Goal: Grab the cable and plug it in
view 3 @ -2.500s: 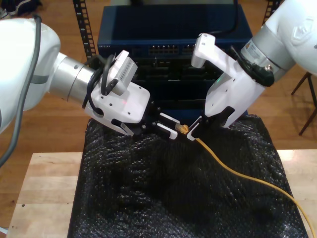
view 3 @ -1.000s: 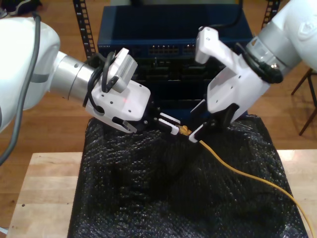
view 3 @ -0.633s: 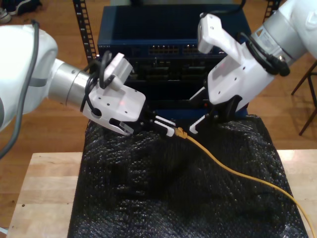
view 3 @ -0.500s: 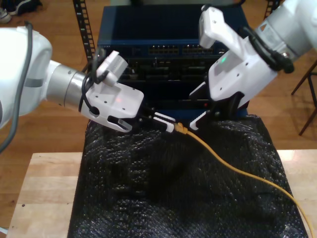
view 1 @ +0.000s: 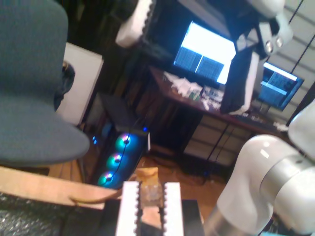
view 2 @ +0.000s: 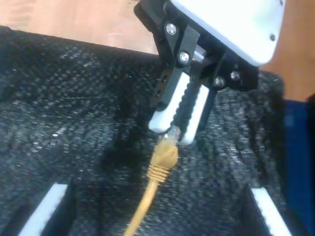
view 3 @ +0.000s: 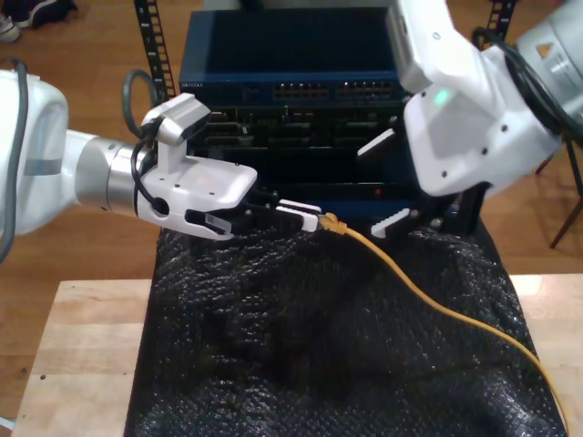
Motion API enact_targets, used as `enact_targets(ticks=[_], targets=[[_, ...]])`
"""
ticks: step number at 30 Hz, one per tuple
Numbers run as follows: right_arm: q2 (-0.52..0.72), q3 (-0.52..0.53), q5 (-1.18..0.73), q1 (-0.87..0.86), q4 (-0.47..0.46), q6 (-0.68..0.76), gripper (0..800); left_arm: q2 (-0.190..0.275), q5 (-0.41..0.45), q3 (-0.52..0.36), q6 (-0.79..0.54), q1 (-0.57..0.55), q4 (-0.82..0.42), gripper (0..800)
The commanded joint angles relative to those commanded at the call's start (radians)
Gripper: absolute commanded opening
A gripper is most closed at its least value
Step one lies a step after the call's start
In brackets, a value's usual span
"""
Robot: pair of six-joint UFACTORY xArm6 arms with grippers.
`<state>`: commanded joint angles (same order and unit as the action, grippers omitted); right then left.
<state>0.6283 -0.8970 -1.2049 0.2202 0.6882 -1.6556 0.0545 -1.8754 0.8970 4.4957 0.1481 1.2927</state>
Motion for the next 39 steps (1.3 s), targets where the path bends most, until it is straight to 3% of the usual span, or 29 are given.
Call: enact_targets(ticks=[10, 17, 31, 39], targets=[[0.112, 0.066, 0.038, 0.005, 0.002, -0.069, 773, -0.040, -0.055, -0.017, 0.060, 0.043, 0.074, 7], [0.190, 0.120, 0.101, 0.031, 0.002, -0.098, 771, -0.041, -0.094, -0.044, 0.098, 0.048, 0.117, 7], [0.198, 0.193, 0.285, 0.210, 0.000, -0.157, 767, -0.086, -0.192, -0.074, 0.141, 0.052, 0.184, 6], [0.199, 0.218, 0.338, 0.230, 0.000, -0.166, 757, -0.109, -0.259, -0.074, 0.169, 0.051, 0.187, 6]])
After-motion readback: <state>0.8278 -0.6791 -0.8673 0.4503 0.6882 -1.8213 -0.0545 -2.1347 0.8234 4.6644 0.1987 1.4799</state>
